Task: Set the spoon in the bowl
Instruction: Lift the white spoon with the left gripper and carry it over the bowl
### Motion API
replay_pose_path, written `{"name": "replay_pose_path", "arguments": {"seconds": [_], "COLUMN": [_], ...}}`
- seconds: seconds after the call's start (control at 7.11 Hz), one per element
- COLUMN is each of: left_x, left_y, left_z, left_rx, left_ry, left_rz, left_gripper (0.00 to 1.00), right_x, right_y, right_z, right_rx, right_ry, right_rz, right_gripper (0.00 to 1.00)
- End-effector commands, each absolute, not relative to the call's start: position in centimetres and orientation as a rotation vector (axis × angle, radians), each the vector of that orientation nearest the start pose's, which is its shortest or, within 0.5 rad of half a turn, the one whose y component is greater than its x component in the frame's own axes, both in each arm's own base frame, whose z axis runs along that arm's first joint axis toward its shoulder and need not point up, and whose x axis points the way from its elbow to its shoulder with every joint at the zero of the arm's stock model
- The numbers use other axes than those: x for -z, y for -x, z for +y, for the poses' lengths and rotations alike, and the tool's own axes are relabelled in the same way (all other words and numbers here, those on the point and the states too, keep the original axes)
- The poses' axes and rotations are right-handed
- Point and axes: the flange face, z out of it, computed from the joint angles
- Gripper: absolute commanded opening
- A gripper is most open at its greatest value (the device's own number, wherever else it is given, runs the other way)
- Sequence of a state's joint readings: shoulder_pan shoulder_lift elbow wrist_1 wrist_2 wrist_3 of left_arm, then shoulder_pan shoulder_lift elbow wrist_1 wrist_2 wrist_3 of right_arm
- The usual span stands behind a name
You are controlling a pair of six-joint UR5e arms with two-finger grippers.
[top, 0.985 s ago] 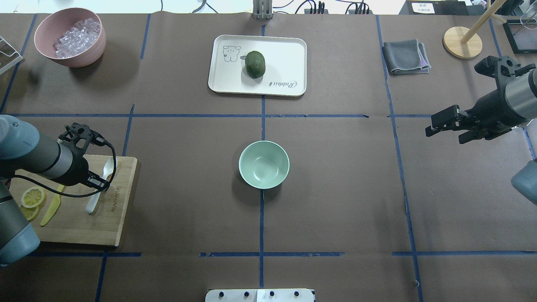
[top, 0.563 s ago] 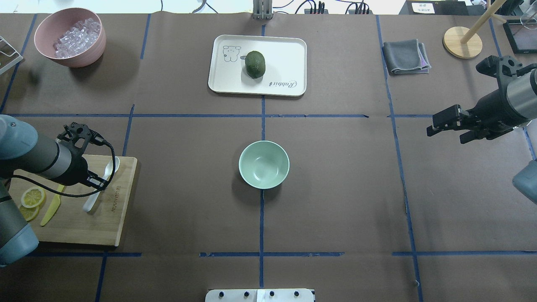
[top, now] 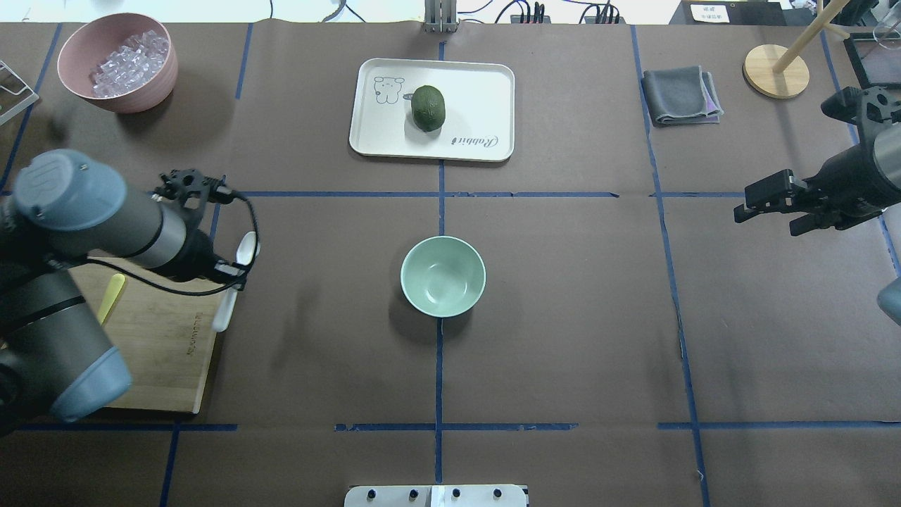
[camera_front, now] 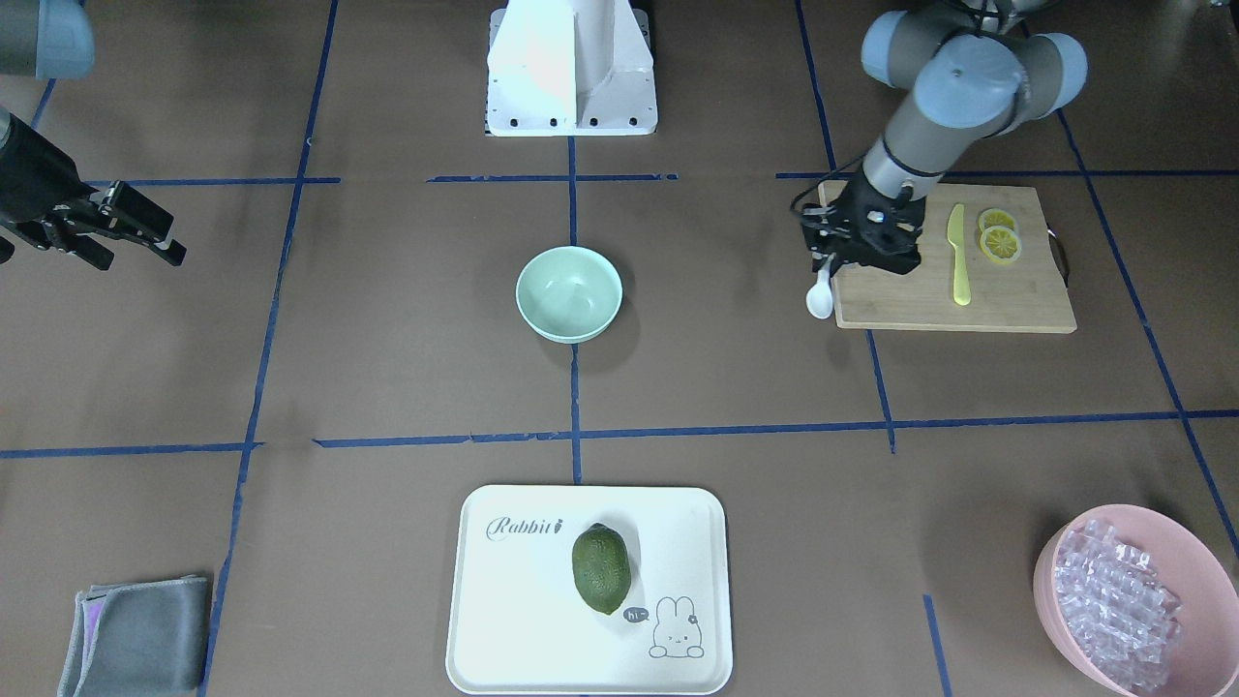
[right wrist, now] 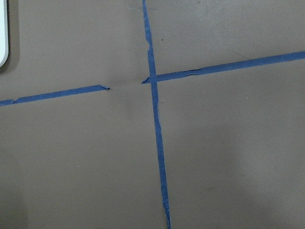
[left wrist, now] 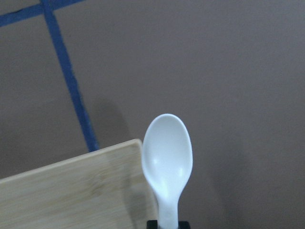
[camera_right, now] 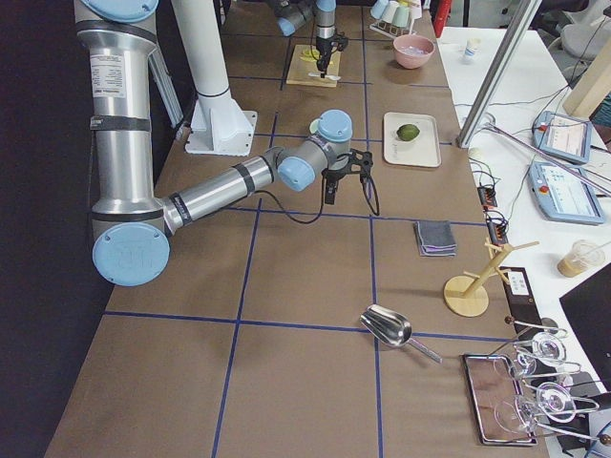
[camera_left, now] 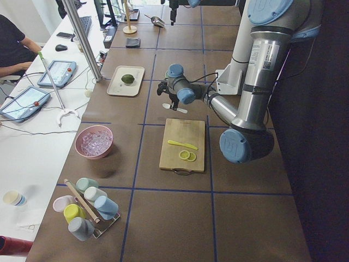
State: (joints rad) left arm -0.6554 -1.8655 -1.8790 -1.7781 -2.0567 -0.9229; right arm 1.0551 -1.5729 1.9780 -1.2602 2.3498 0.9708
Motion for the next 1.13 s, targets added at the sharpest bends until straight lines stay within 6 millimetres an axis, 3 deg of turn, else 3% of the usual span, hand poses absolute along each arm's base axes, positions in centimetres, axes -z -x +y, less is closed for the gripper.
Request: {"name": "replay_pose_path", "arguments": {"seconds": [0.0, 0.14, 0.28, 0.42, 0.99], "left_x": [-22.3, -19.3, -16.7, -15.2, -14.5], "left_y": [-48.1, -49.0, -52.7, -55.4, -58.7], "left_z": [-39.3, -38.9, -38.0, -39.3, -41.3], "left_rx": [-0.003, 0.06, 0.09, 0.108, 0.117], "left_ry": [0.06, 0.09, 0.139, 0.152, 0.135], "left_rz": [0.928, 0.964, 0.968, 0.953, 0.923], "left_gripper": [0.0, 0.0, 0.0, 0.0, 0.04], "right_x": [-42.6, -42.6, -42.6, -42.7, -43.0], "right_y": [17.8, 17.8, 17.8, 17.8, 17.7], "right_z": [-44.9, -44.9, -44.8, -44.8, -44.6], "right_rx": [-0.137, -0.137, -0.137, -0.137, -0.139], "right_ry": [0.002, 0.002, 0.001, 0.002, 0.007], "right_rz": [-0.998, -0.998, -0.999, -0.998, -0.995], "right_gripper": [1.0, 1.0, 1.0, 1.0, 1.0]}}
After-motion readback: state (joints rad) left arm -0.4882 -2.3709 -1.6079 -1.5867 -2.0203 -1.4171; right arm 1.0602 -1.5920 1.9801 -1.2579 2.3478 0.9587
